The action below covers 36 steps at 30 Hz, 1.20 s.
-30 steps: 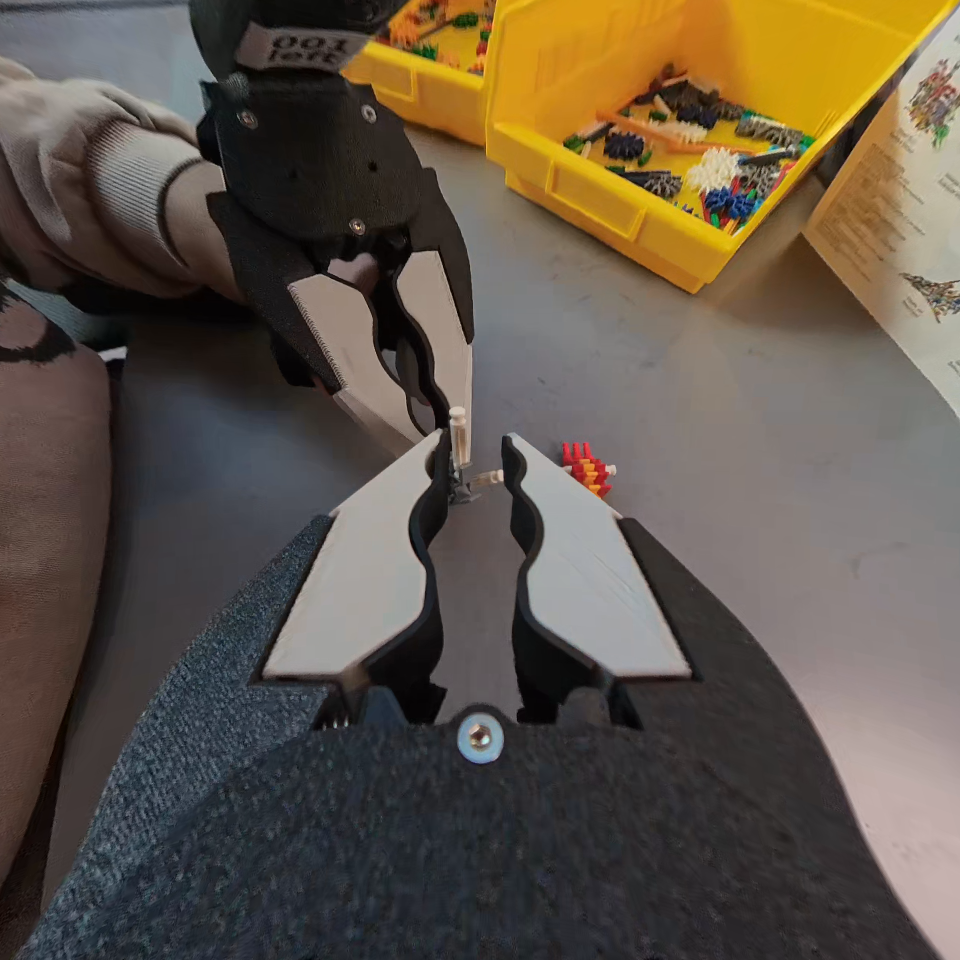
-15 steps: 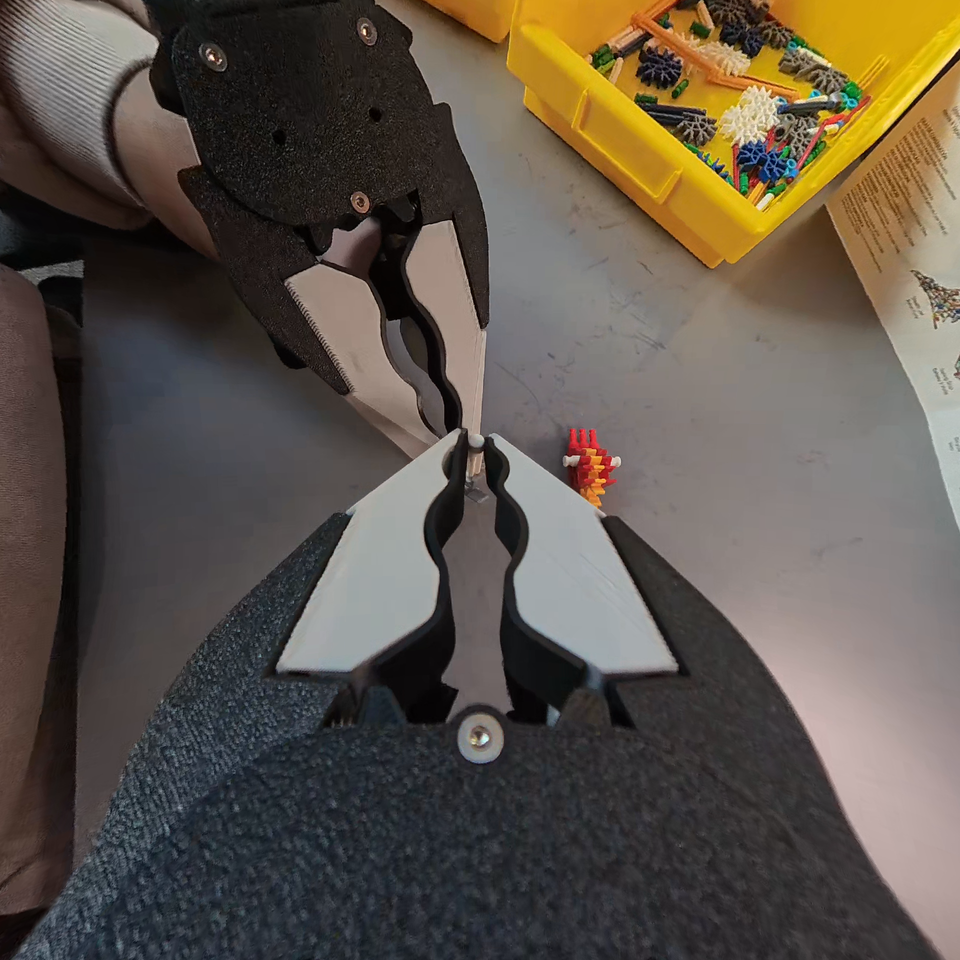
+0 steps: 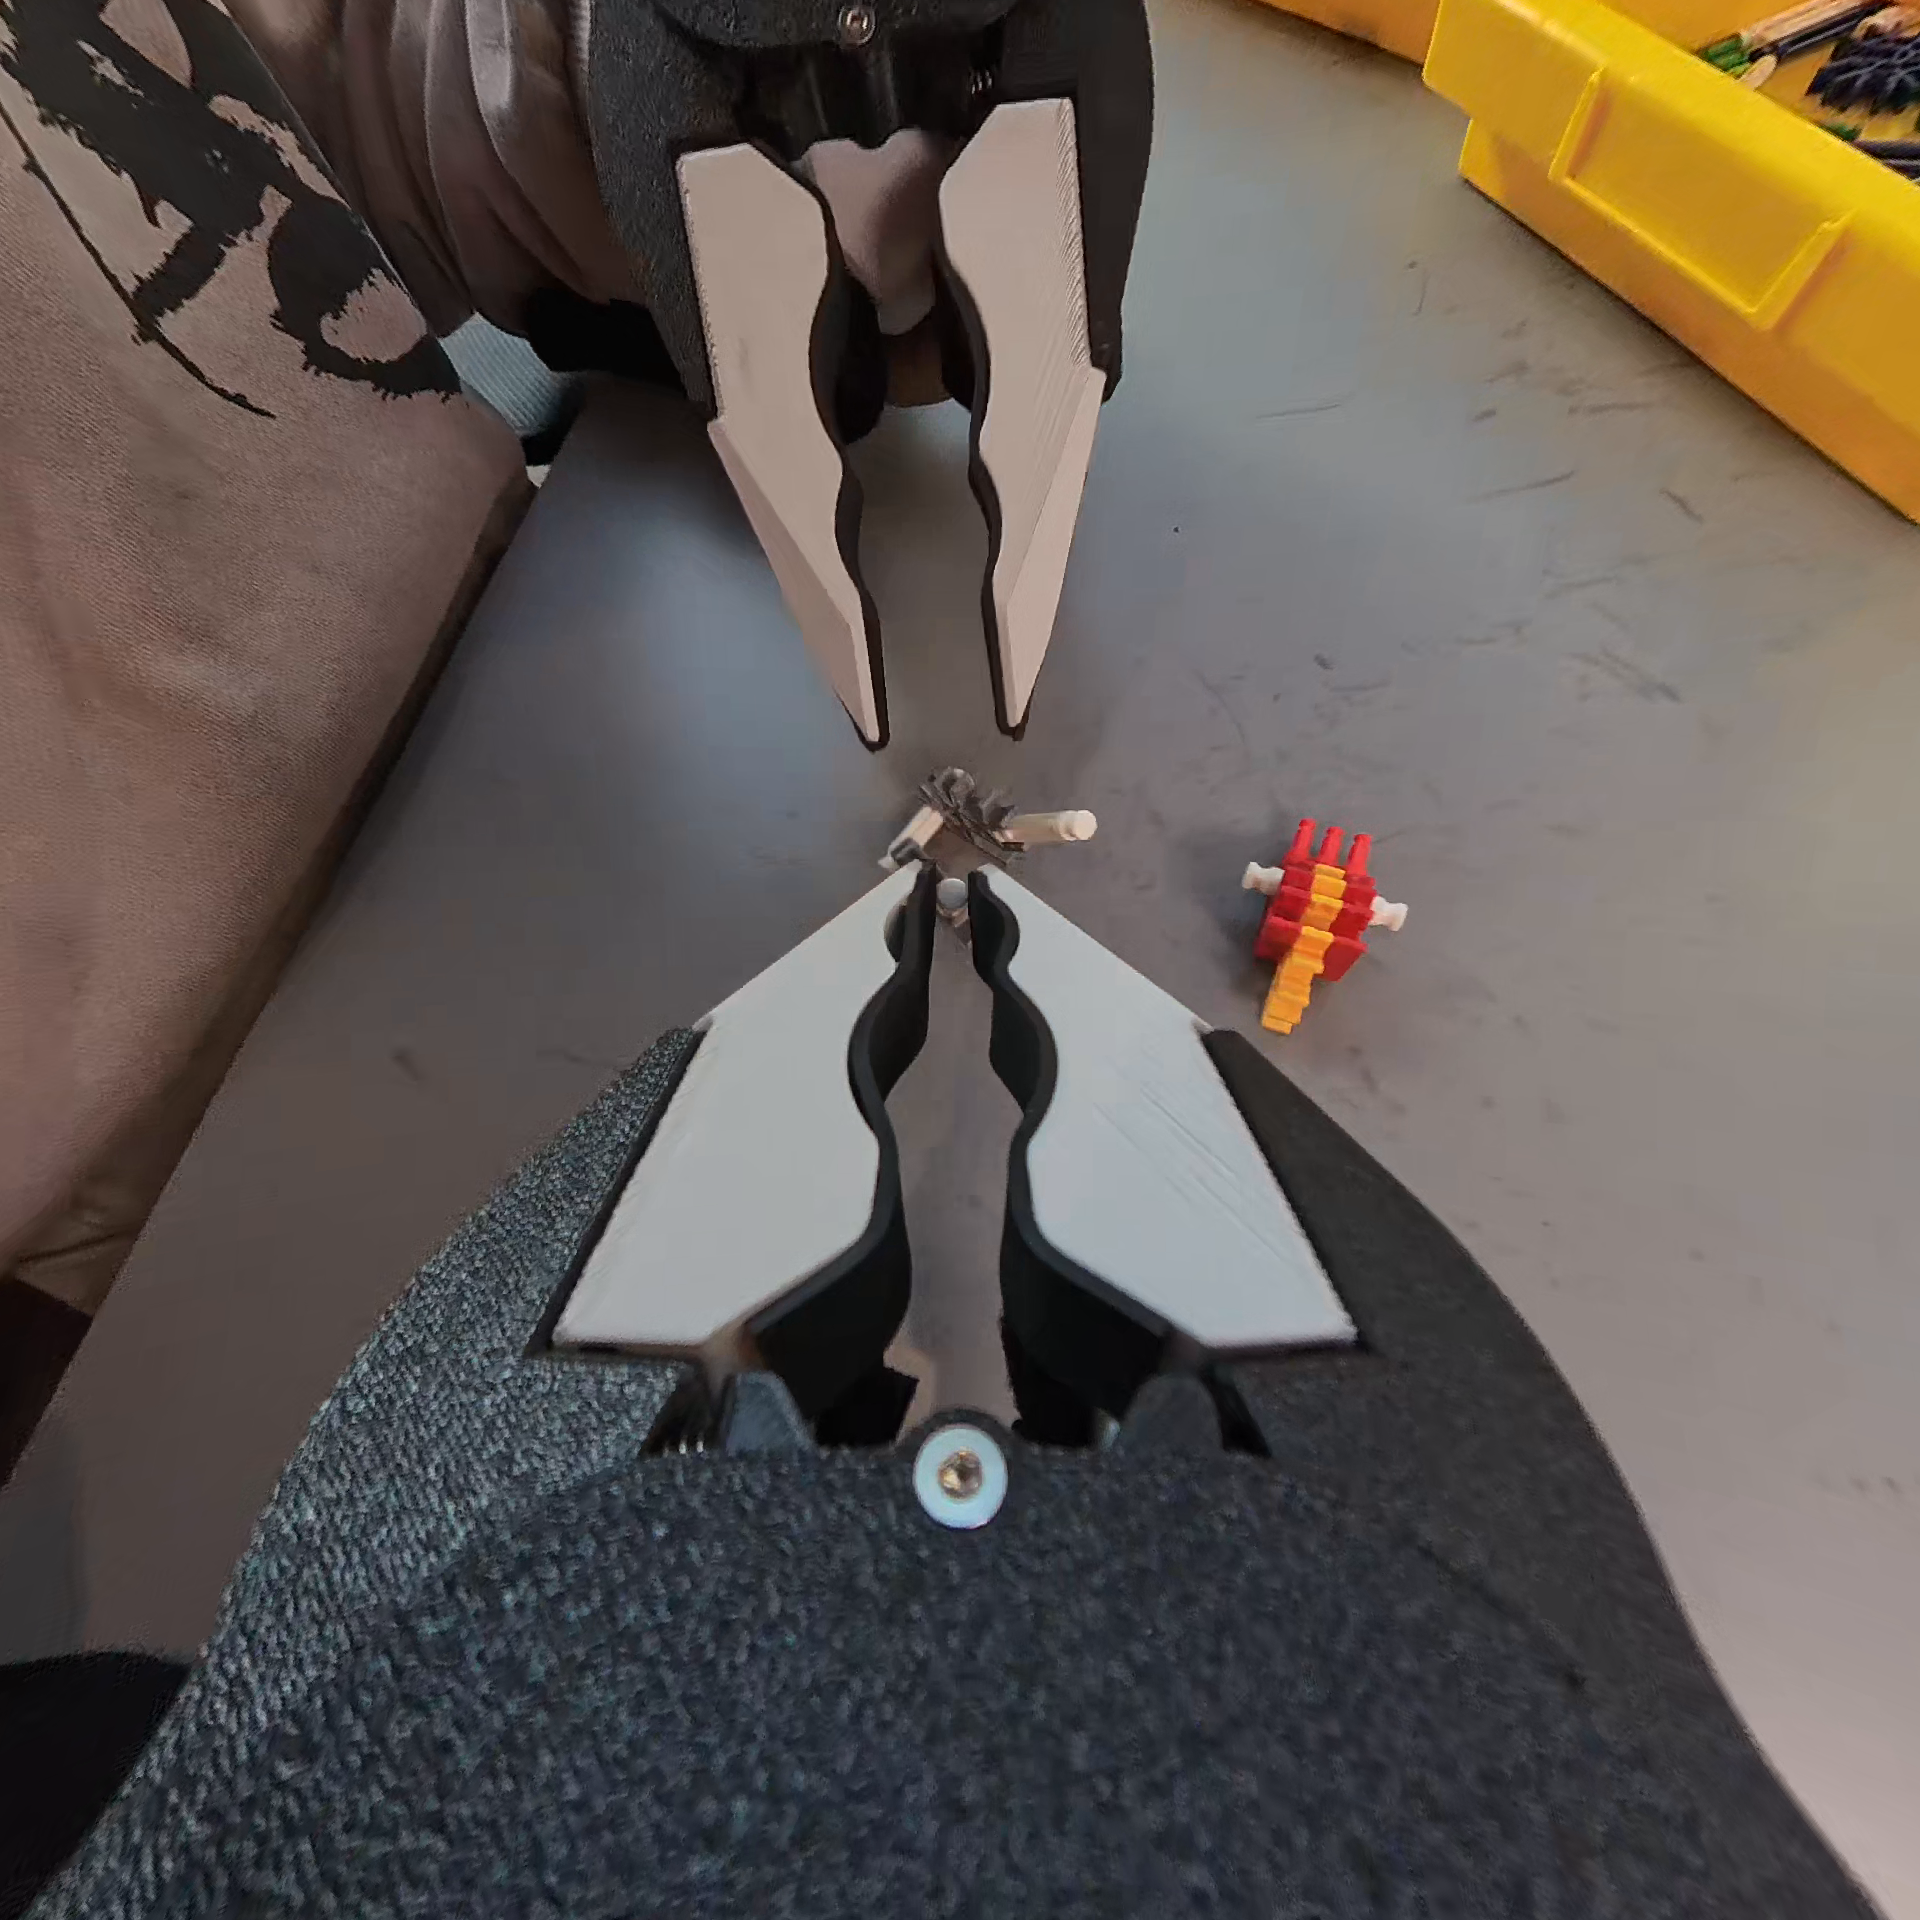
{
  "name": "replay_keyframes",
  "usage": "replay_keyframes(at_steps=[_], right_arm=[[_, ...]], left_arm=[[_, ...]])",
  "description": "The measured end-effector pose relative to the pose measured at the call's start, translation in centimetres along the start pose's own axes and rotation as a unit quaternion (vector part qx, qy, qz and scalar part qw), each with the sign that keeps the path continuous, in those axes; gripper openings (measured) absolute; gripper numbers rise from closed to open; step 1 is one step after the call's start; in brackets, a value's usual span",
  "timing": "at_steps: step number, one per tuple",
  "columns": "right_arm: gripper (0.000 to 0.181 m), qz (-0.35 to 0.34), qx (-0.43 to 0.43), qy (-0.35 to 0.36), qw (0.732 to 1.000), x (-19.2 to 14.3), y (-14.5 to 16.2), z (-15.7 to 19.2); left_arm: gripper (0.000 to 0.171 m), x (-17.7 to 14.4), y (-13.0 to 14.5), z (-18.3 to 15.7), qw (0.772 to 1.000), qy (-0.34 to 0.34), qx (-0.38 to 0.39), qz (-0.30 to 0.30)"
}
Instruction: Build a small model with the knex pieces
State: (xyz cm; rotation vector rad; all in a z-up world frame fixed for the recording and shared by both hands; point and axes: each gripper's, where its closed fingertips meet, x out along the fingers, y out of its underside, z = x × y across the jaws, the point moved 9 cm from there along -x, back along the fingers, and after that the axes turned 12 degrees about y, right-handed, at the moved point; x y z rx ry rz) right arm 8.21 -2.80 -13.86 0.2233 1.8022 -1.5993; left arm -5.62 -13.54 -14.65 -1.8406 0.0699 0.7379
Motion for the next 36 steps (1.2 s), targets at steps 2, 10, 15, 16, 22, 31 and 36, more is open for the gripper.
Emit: replay_keyframes(at_steps=[2, 10, 15, 16, 22, 31, 36], right_arm=[[0.004, 0.015, -0.011, 0.003, 1.000, 0.0, 0.3, -0.5], [0.004, 0.087, -0.005, -0.057, 0.995, 0.9, 0.9, -1.9], [0.004, 0.135, 0.023, -0.140, 0.981, 1.0, 0.4, -2.7], [0.004, 0.148, 0.025, -0.152, 0.977, 1.0, 0.3, -2.9], [0.004, 0.218, 0.024, -0.195, 0.956, 2.0, -0.8, -3.7], [0.004, 0.266, 0.016, -0.227, 0.937, 3.4, -1.5, -4.0], [0.004, 0.289, 0.001, -0.227, 0.930, 3.4, -2.4, -4.0]], left_arm=[[0.026, -0.3, 0.3, 0.5, 1.000, 0.008, -0.013, -0.002], [0.034, 0.7, 1.4, 0.7, 0.998, 0.041, -0.021, 0.040], [0.033, 1.3, 1.9, 0.7, 0.996, 0.040, -0.007, 0.074], [0.033, 1.4, 2.1, 0.7, 0.996, 0.039, -0.004, 0.080], [0.024, 1.5, 2.2, 0.9, 0.995, 0.027, 0.010, 0.090], [0.015, 1.5, 2.3, 1.0, 0.994, 0.036, 0.038, 0.097], [0.014, 1.4, 2.3, 1.0, 0.993, 0.041, 0.043, 0.100]])
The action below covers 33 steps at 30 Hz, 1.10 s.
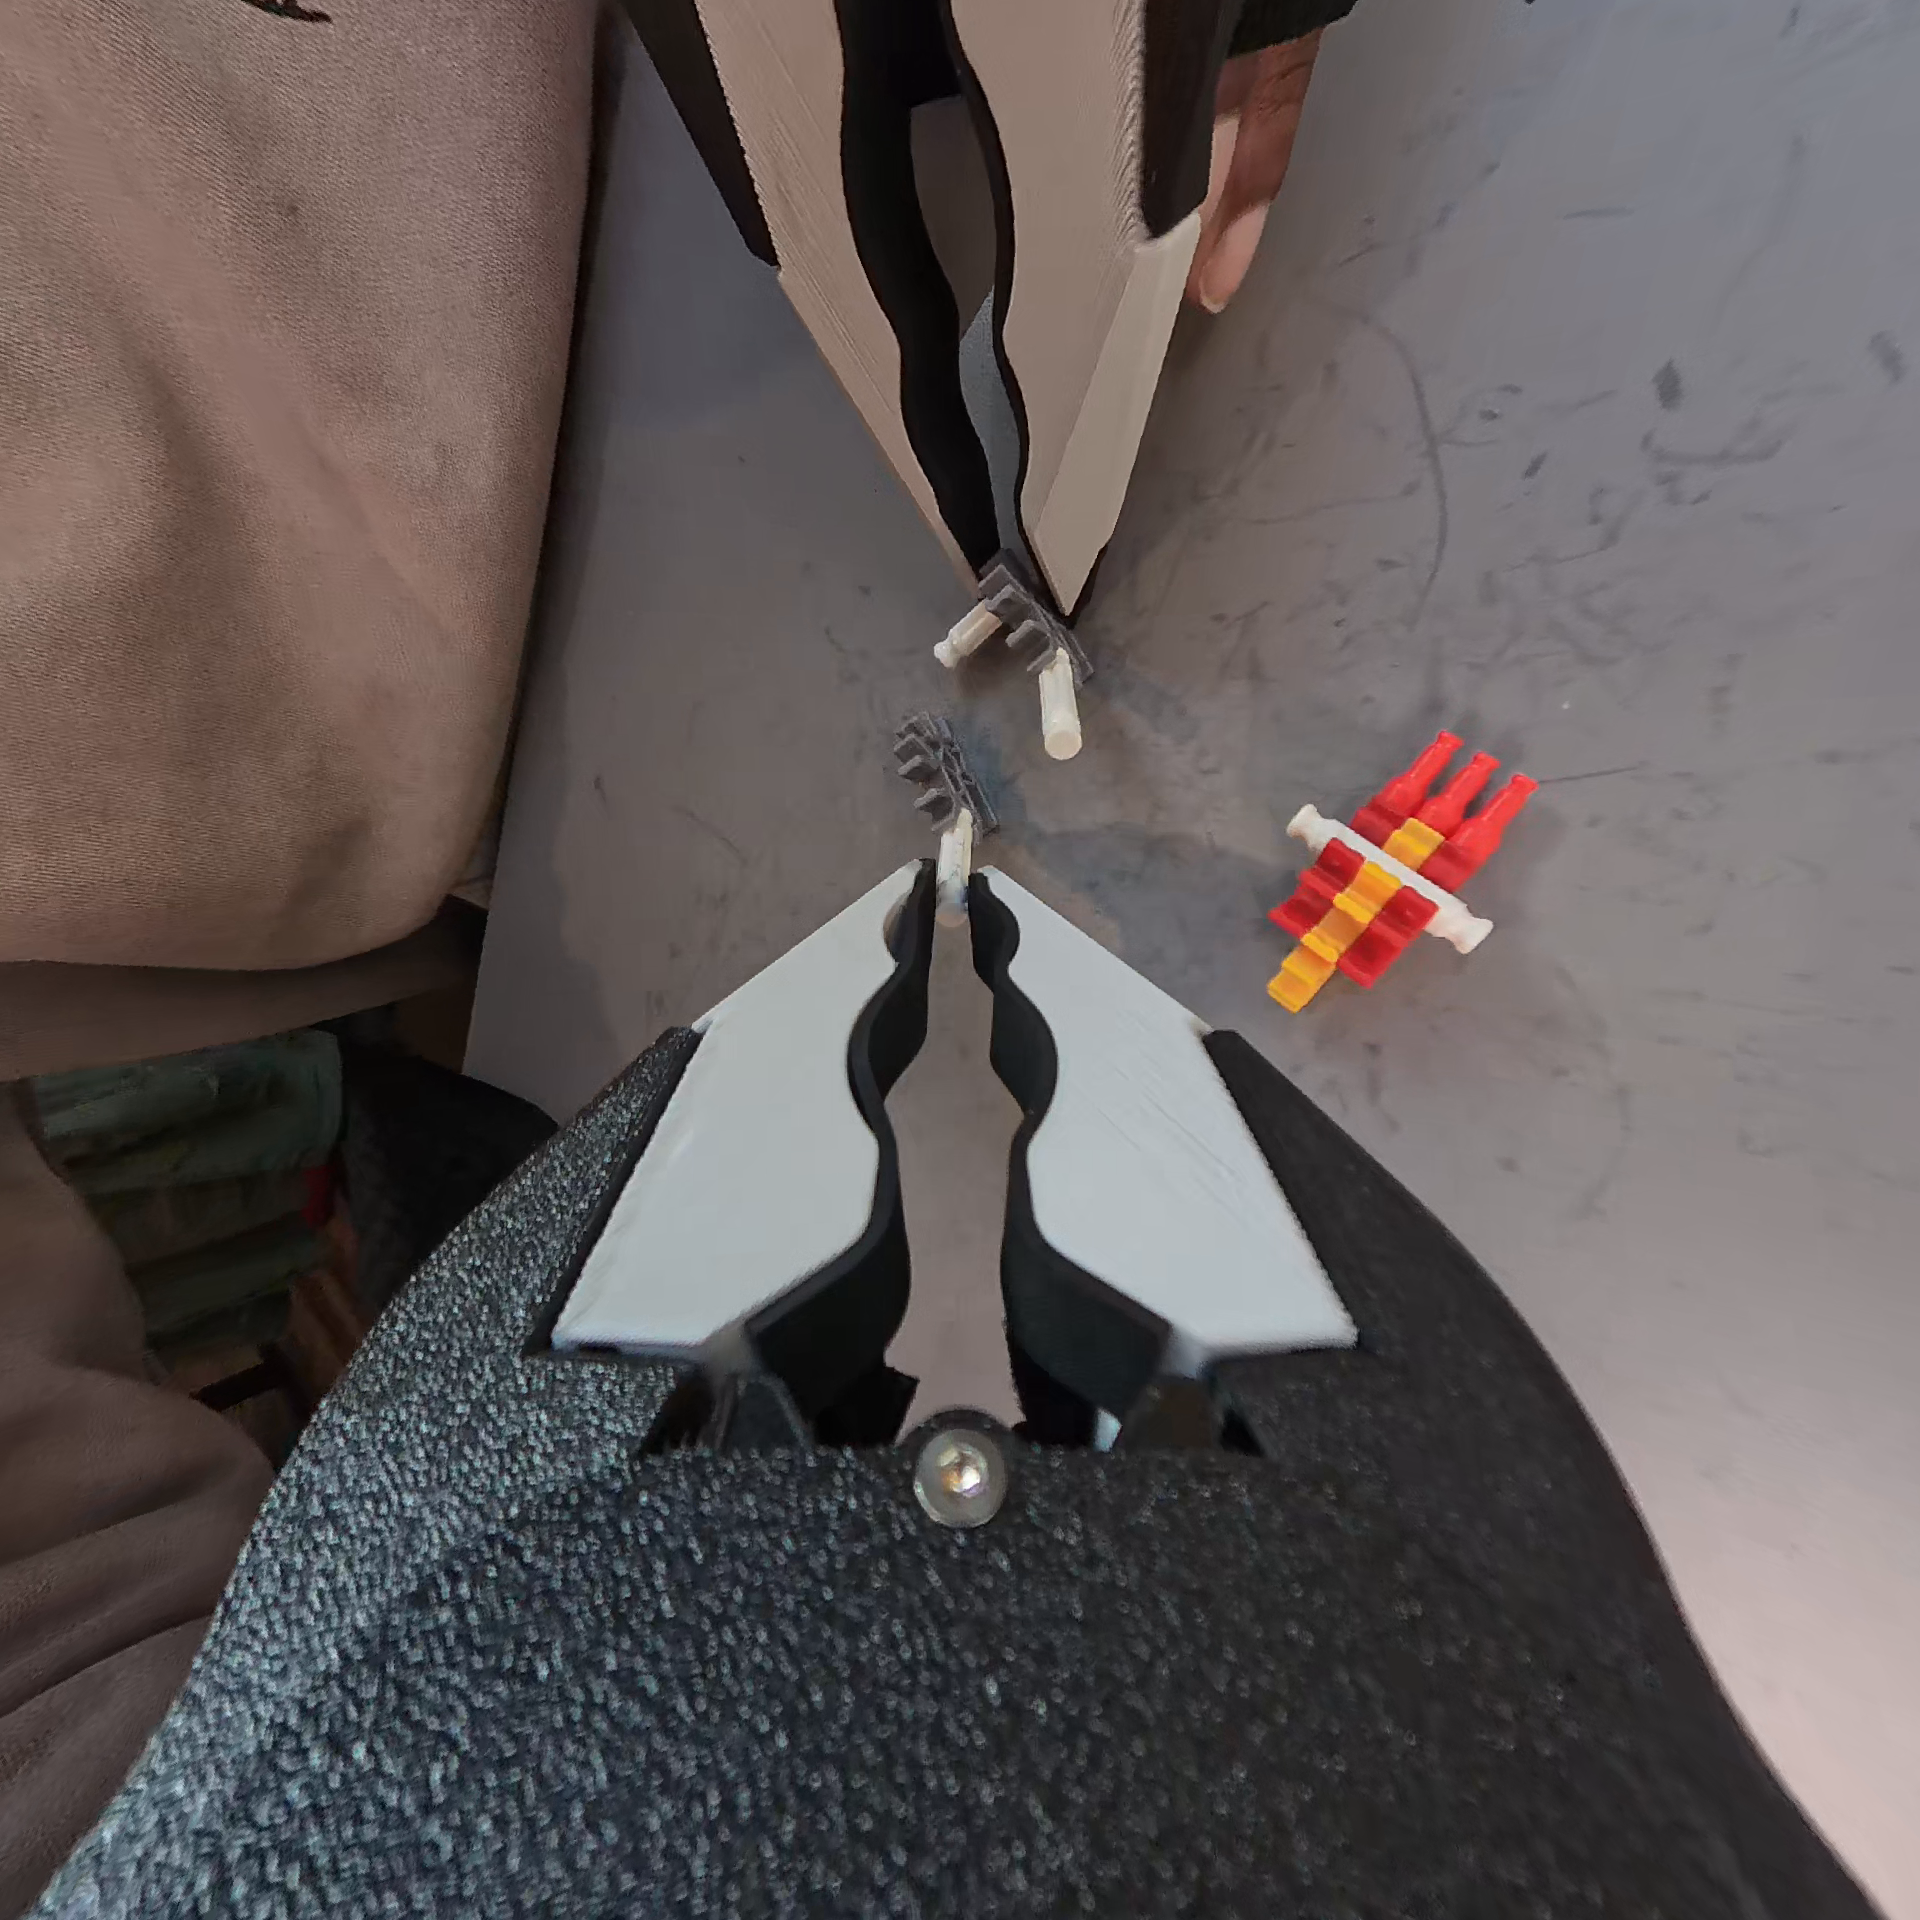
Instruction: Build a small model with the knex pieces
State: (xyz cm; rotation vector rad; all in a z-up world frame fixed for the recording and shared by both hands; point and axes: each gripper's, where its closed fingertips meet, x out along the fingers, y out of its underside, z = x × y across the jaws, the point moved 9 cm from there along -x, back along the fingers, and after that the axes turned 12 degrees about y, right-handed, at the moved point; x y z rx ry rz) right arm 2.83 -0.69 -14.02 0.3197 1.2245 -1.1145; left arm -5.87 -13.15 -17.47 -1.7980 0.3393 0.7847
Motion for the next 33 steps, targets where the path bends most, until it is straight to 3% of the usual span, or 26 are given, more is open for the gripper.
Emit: replay_keyframes(at_steps=[33], right_arm=[[0.011, -0.025, -0.009, 0.014, 1.000, 0.0, -0.5, 0.4]], left_arm=[[0.014, 1.1, -0.7, -0.5, 1.000, 0.002, 0.002, -0.008]])
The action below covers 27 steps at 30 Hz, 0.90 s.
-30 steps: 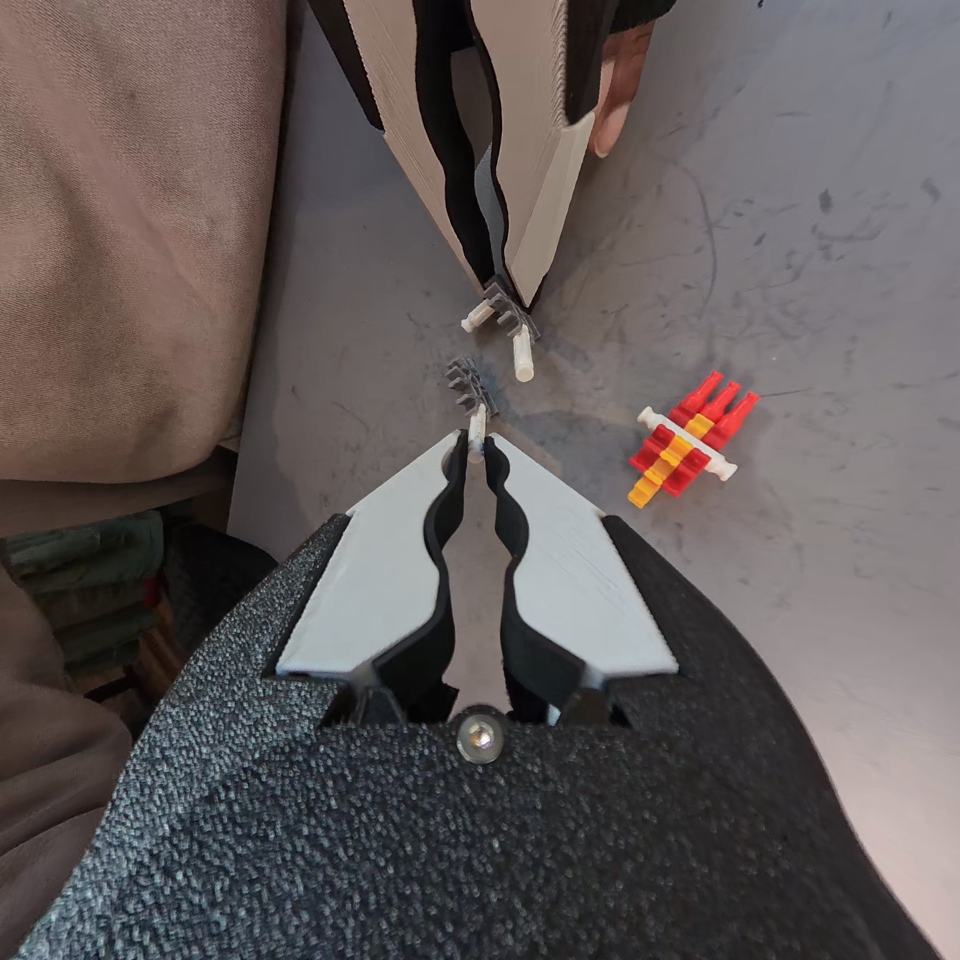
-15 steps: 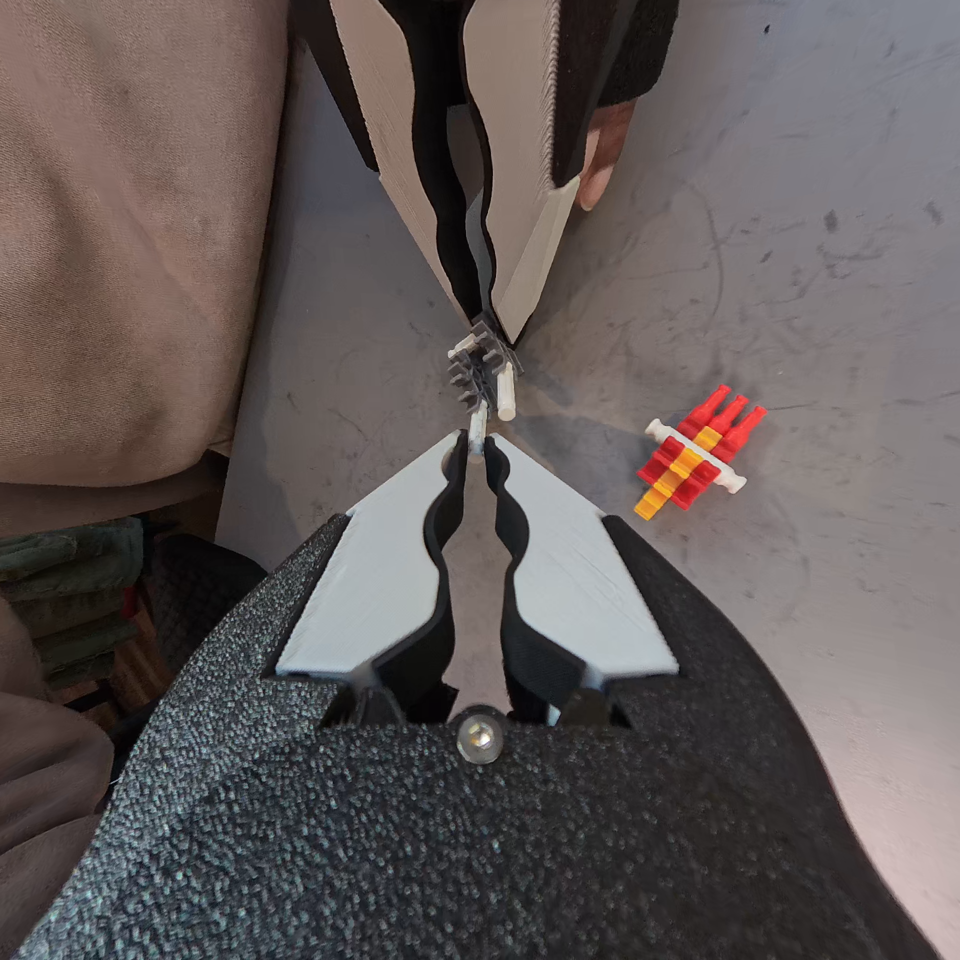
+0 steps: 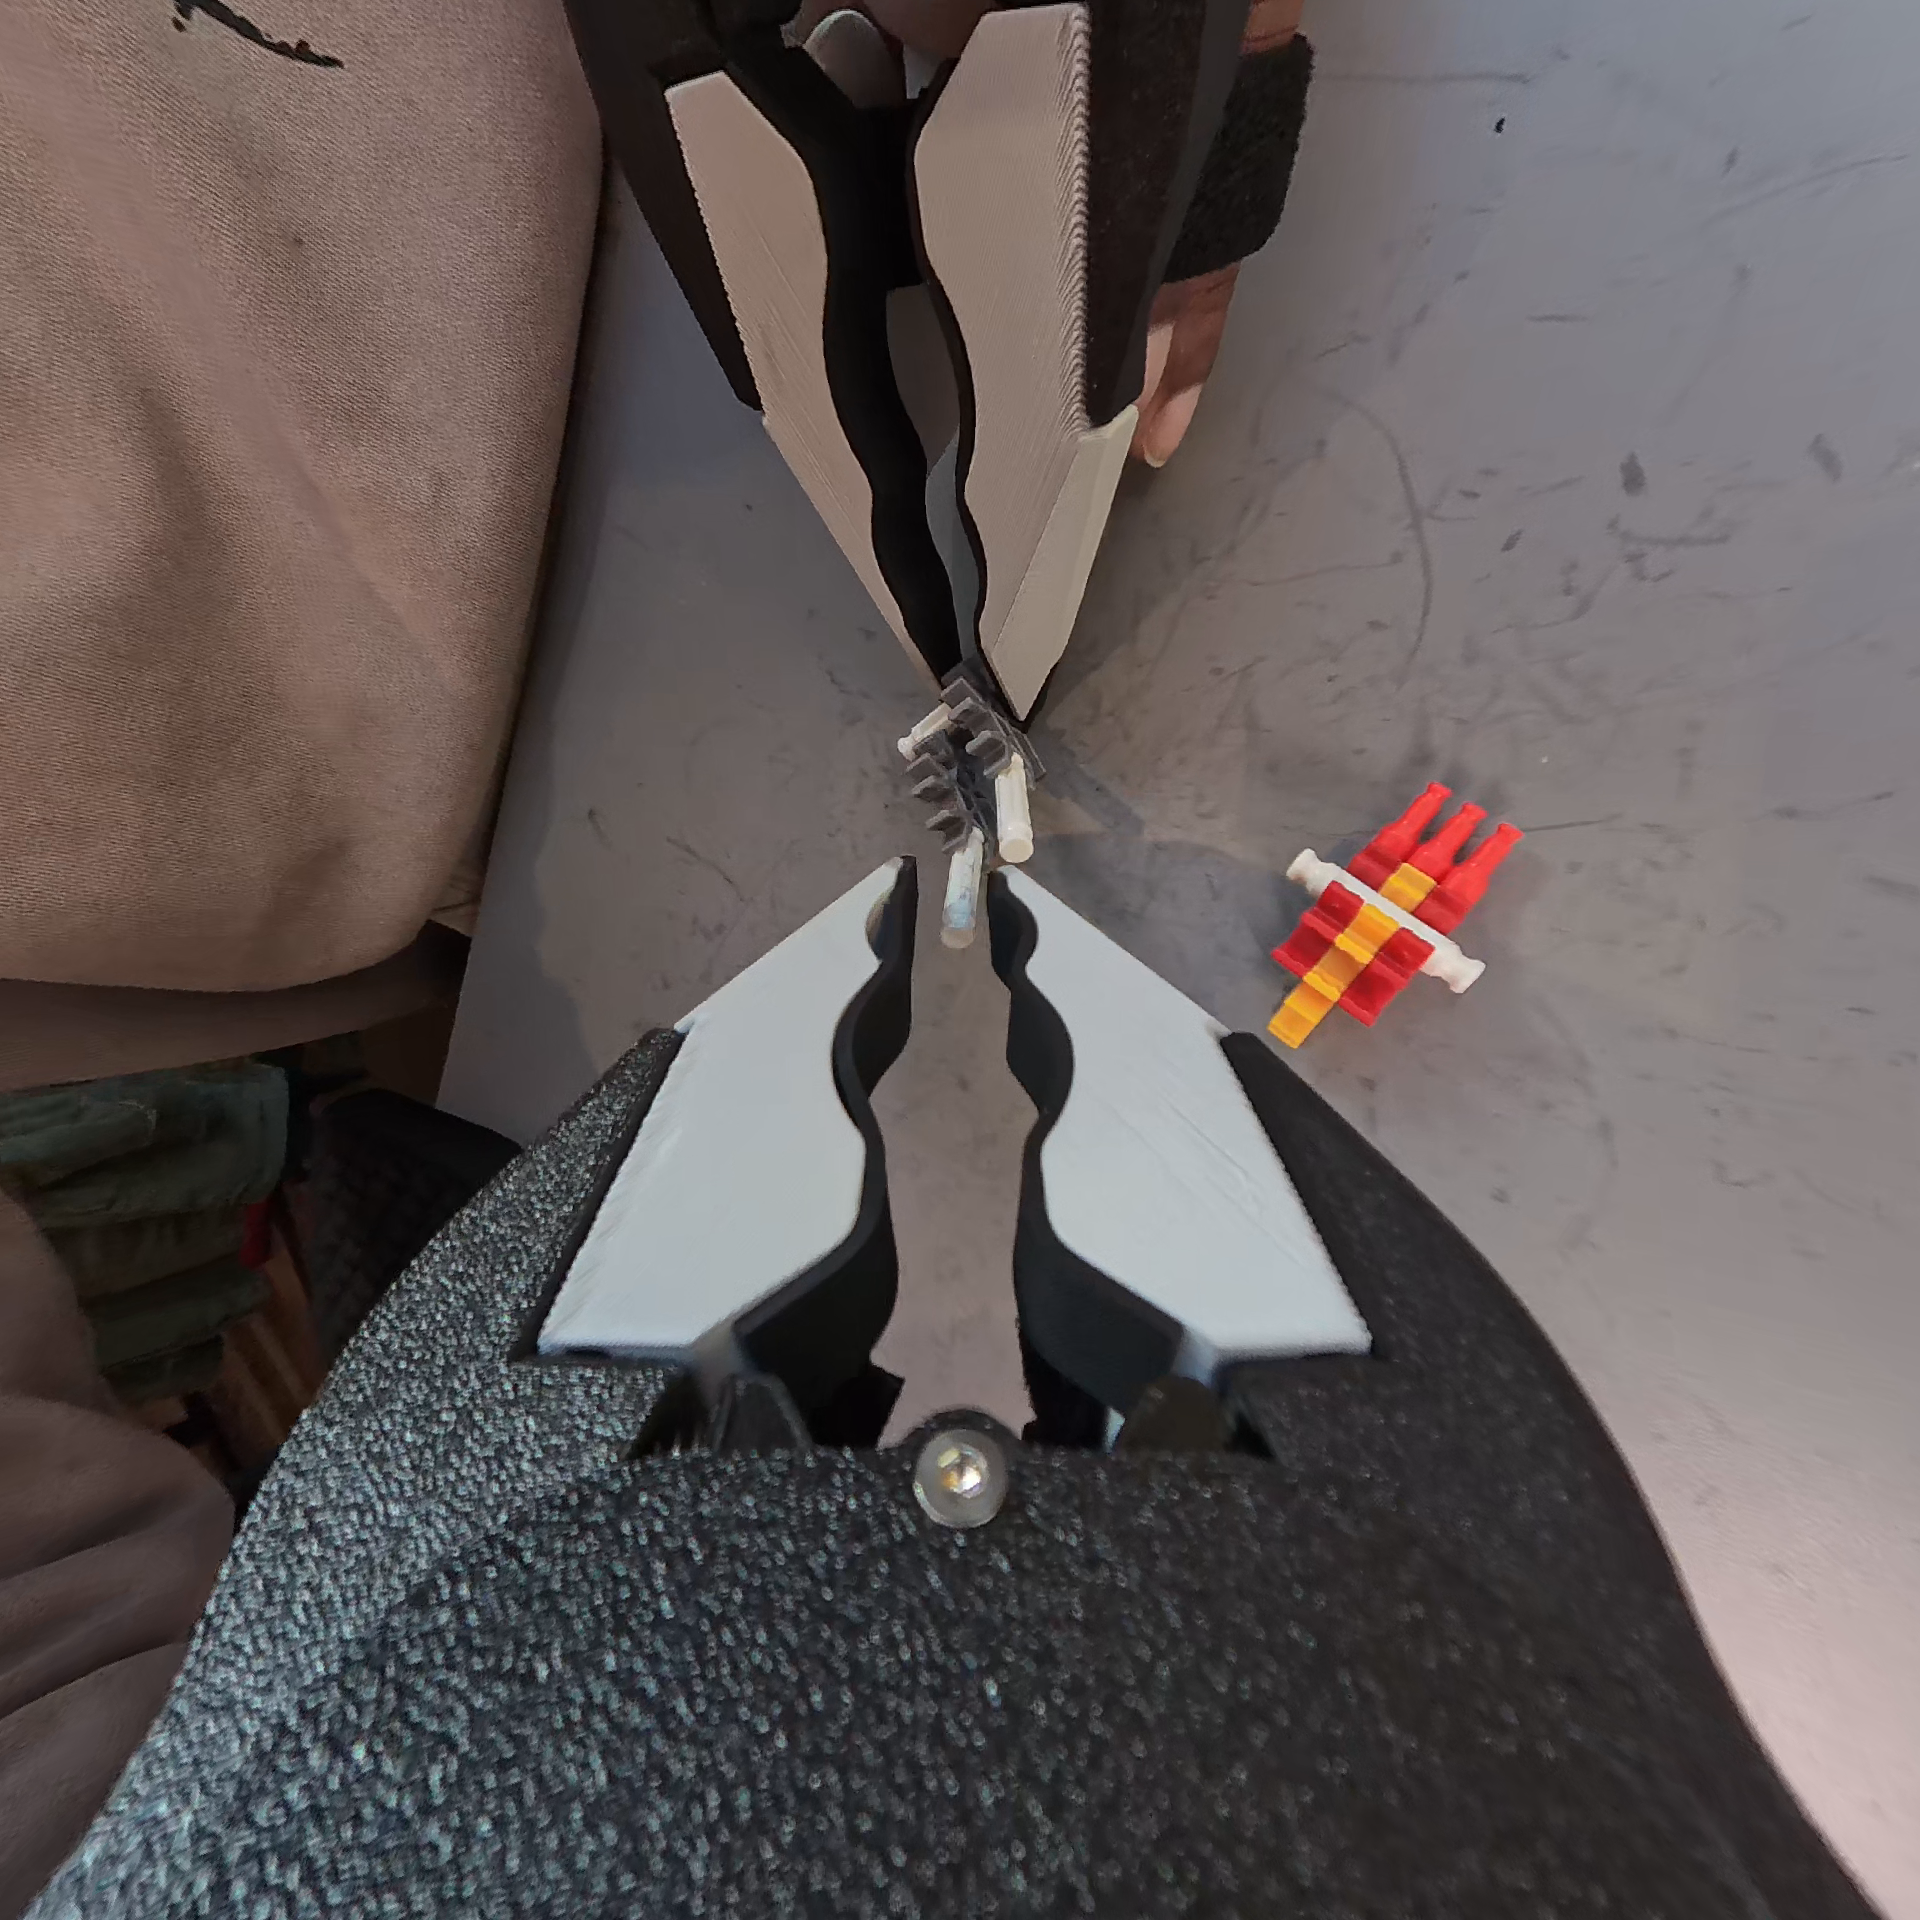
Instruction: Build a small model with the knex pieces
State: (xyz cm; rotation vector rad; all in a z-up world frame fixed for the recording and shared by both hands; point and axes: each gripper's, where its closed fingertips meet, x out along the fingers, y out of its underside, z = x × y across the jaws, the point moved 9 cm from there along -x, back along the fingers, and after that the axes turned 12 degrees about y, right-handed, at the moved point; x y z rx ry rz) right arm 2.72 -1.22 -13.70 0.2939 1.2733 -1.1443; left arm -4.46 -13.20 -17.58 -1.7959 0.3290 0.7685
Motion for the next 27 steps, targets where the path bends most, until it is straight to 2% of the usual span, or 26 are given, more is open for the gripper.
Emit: replay_keyframes(at_steps=[6, 10, 13, 17, 23, 27], right_arm=[[0.025, -0.046, 0.014, 0.035, 0.998, -1.5, 0.2, 0.3], [0.033, -0.098, 0.042, 0.134, 0.985, -2.6, 1.3, 1.4], [0.045, -0.115, 0.095, 0.214, 0.966, -1.9, 2.8, 3.3], [0.078, -0.154, 0.184, 0.322, 0.916, 0.4, 4.1, 6.8], [0.078, -0.175, 0.301, 0.435, 0.830, 4.8, 3.4, 11.0], [0.072, -0.199, 0.337, 0.475, 0.788, 6.5, 2.1, 11.3]], left_arm=[[0.014, 0.0, 0.0, 0.0, 1.000, -0.002, -0.004, 0.000], [0.014, 0.0, -0.1, -0.1, 1.000, -0.004, -0.004, 0.001], [0.014, 0.0, -0.1, -0.1, 1.000, -0.005, -0.003, 0.004], [0.014, -0.1, 0.0, -0.1, 1.000, -0.006, 0.001, 0.008], [0.014, -0.5, 0.3, 0.2, 1.000, -0.005, -0.004, 0.003], [0.014, -0.6, 0.2, 0.4, 1.000, 0.007, 0.004, 0.009]])
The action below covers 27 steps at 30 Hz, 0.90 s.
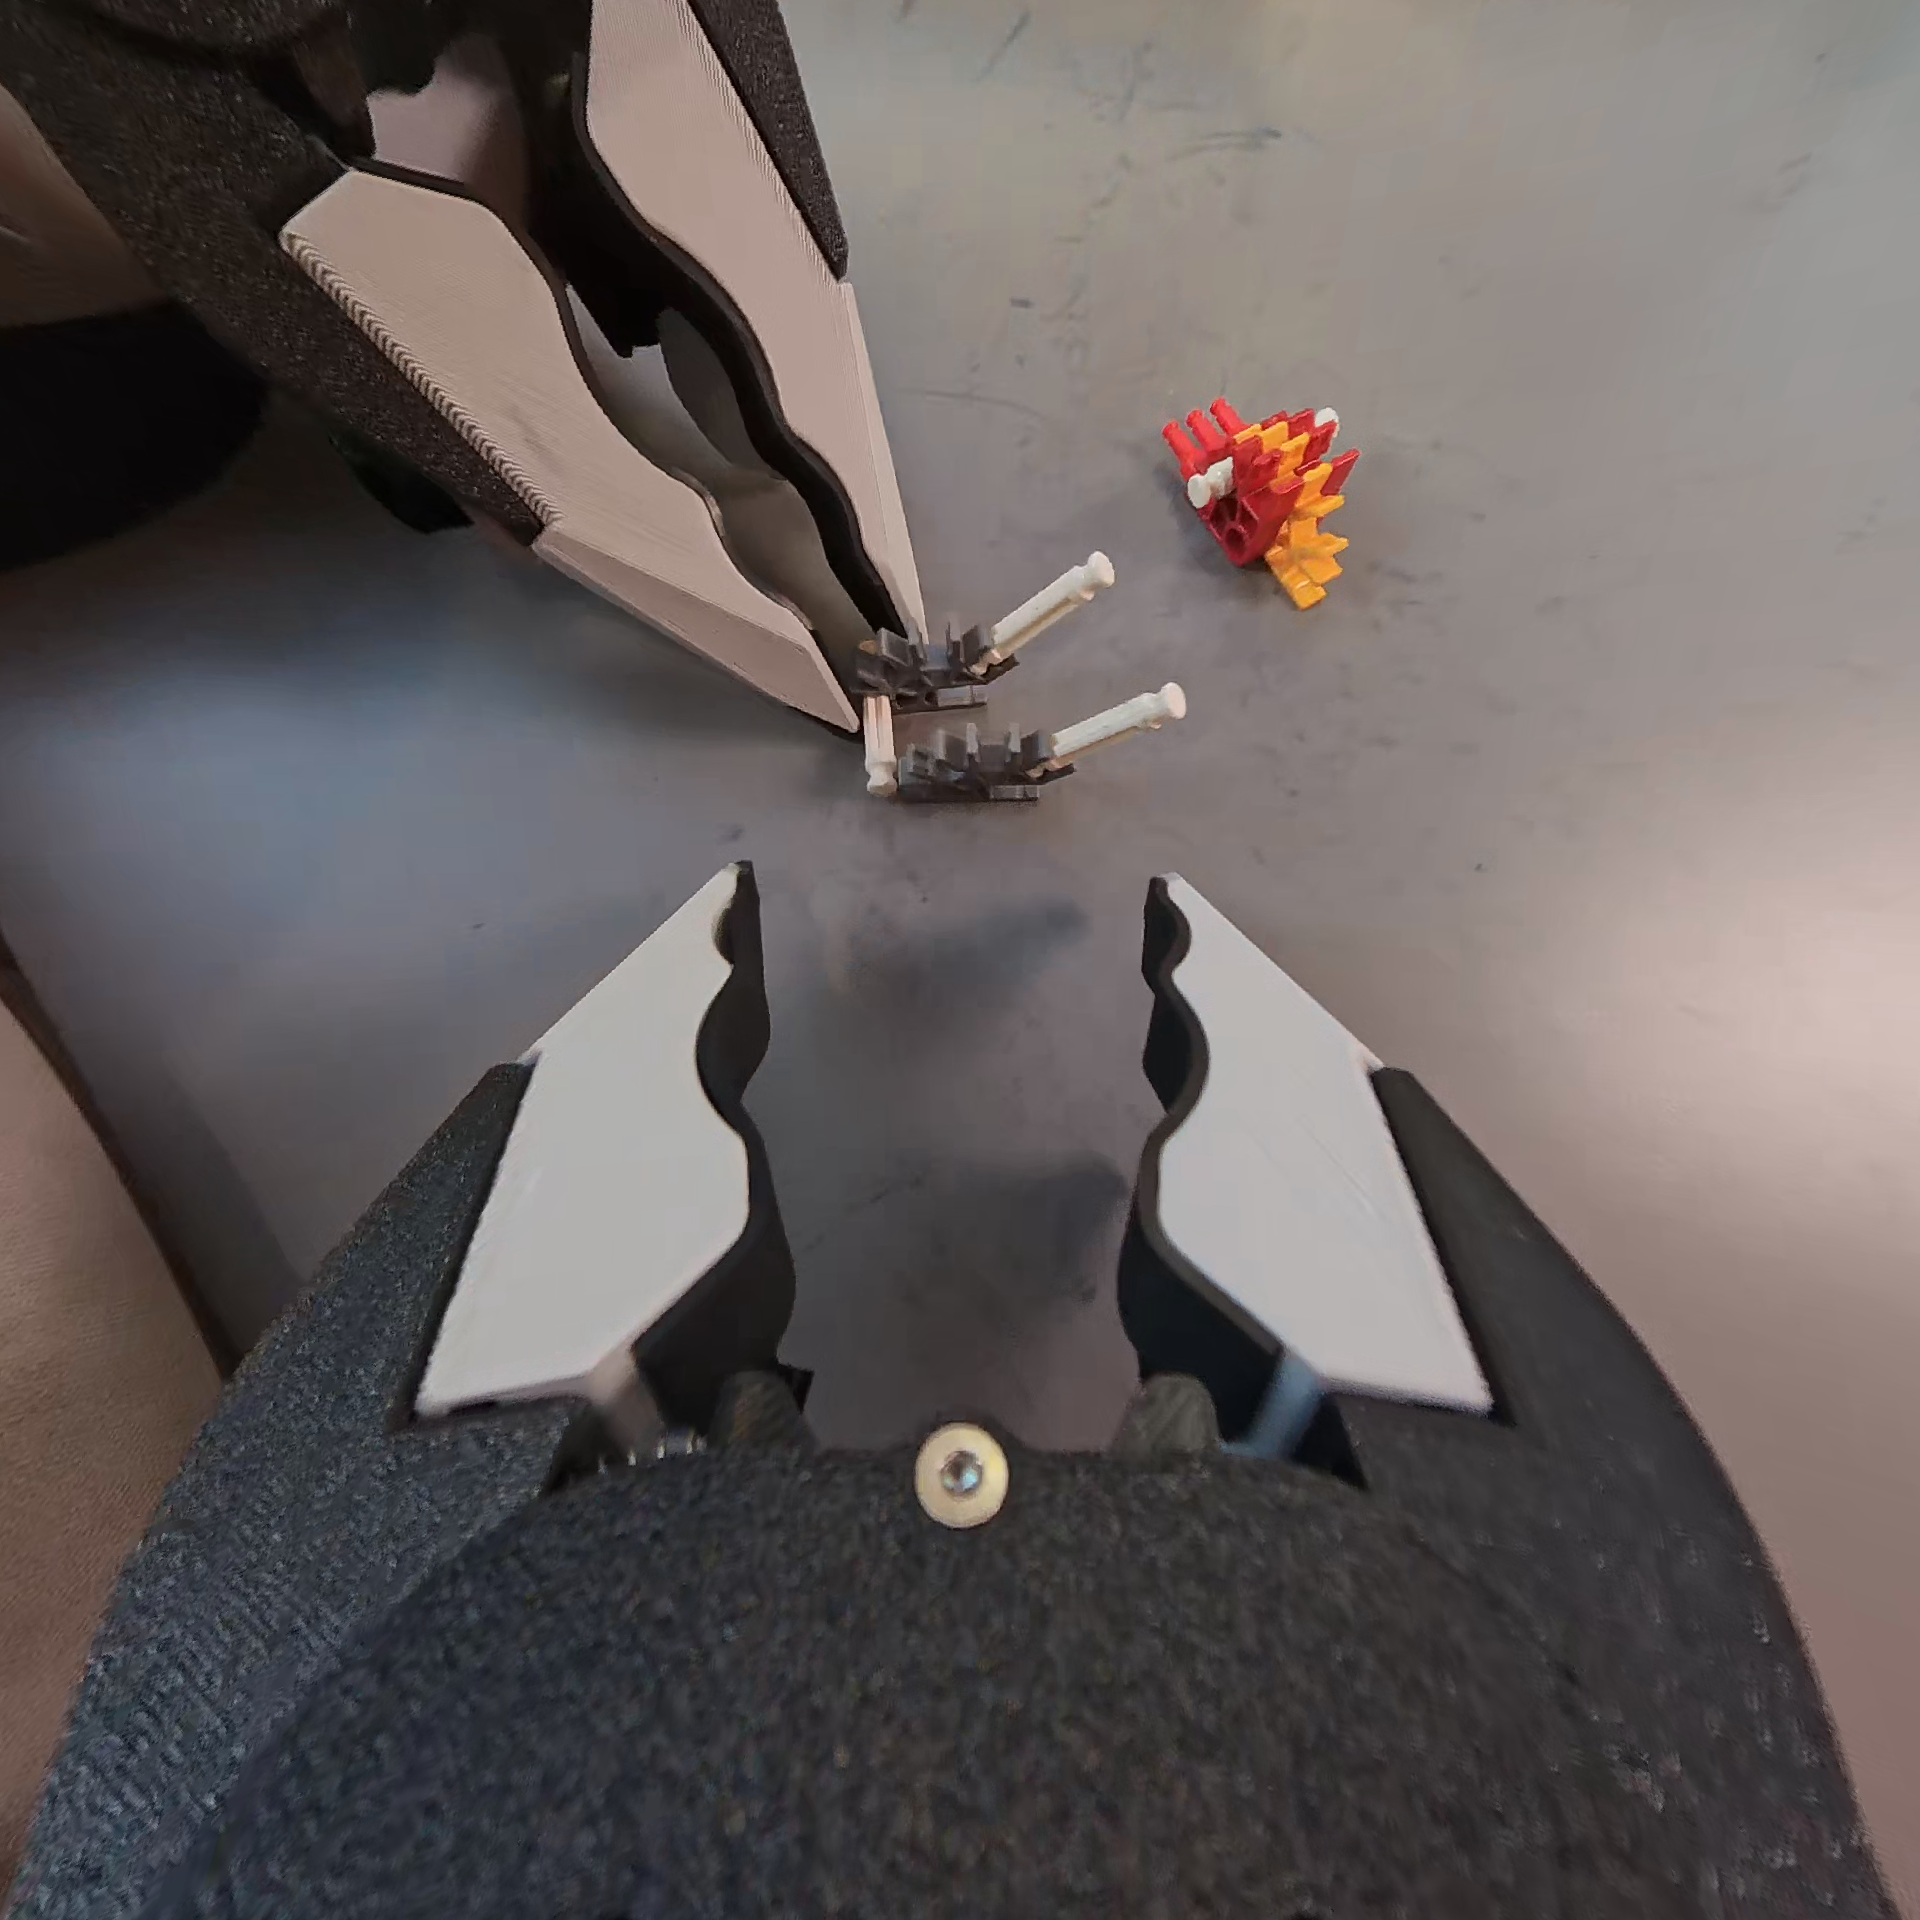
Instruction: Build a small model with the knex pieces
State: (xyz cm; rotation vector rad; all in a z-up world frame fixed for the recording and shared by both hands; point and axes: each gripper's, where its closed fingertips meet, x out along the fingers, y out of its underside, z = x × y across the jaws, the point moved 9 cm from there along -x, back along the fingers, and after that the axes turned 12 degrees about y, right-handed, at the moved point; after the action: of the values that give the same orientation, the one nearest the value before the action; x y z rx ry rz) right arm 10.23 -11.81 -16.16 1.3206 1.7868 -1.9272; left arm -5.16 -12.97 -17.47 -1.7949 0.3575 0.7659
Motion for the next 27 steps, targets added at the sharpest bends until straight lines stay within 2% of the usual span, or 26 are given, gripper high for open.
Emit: replay_keyframes(at_steps=[10, 16, 20, 27], right_arm=[[0.064, -0.007, -0.040, -0.001, 0.999, 2.1, -0.8, 0.2], [0.060, -0.015, -0.049, -0.008, 0.999, 2.5, -1.1, 0.0], [0.047, -0.019, -0.052, -0.010, 0.998, 2.5, -1.1, -0.4], [0.045, -0.020, -0.059, -0.013, 0.998, 2.5, -1.0, -0.4]], left_arm=[[0.014, 0.0, -0.5, 0.5, 1.000, 0.017, -0.004, 0.017], [0.014, 0.3, -1.0, 0.5, 0.999, 0.003, -0.003, 0.036], [0.014, 0.4, -1.3, 0.4, 0.999, -0.004, -0.003, 0.049], [0.014, 0.5, -1.5, 0.0, 0.998, -0.026, -0.015, 0.059]])
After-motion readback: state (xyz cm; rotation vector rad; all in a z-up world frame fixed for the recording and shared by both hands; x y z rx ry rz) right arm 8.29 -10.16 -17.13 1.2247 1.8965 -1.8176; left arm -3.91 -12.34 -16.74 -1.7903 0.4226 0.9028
